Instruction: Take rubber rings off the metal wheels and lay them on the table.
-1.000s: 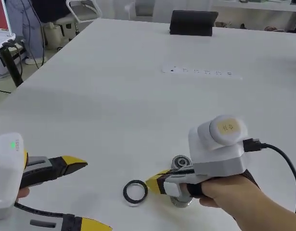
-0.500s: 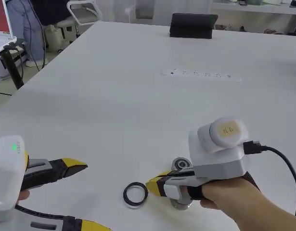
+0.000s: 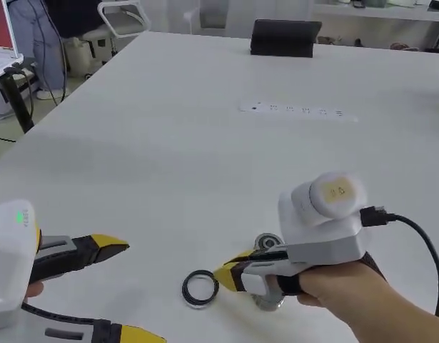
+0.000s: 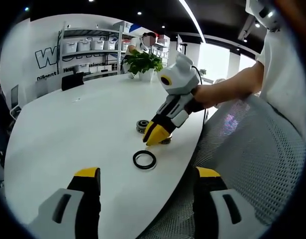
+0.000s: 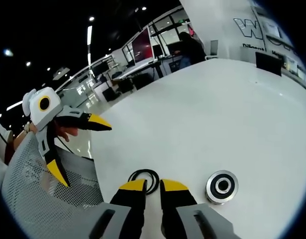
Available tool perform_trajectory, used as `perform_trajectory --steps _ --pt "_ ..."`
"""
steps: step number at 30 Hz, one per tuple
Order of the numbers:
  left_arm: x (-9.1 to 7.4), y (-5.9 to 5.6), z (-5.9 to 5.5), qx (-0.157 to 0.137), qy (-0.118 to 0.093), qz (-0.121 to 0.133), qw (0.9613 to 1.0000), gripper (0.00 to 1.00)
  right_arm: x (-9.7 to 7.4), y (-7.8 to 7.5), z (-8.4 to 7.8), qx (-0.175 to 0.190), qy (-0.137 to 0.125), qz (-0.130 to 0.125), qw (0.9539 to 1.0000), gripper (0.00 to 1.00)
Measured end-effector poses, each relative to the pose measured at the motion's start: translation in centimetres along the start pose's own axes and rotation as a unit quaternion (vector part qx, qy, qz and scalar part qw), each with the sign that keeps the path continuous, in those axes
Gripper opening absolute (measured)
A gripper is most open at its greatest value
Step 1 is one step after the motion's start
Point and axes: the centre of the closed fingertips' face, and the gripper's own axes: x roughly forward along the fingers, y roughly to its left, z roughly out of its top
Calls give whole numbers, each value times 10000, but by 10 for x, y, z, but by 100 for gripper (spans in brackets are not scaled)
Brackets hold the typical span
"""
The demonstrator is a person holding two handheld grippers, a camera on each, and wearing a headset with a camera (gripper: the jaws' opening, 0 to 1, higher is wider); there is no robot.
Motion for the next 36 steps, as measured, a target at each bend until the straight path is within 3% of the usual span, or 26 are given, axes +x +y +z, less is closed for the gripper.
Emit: perform_trajectory --steps 12,21,30,36 --pt "-1 0 2 12 -52 19 10000 74 -11 1 15 -39 -216 -17 9998 13" --pt "-1 0 1 9 -46 17 10000 75 -22 9 26 -34 -368 105 9993 19" --pt "-1 -2 1 -3 -31 -19 10000 77 -34 12 30 -196 -300 142 9993 29" --pt "0 -3 0 25 11 -50 10000 77 -44 16 31 -504 -214 126 9984 37"
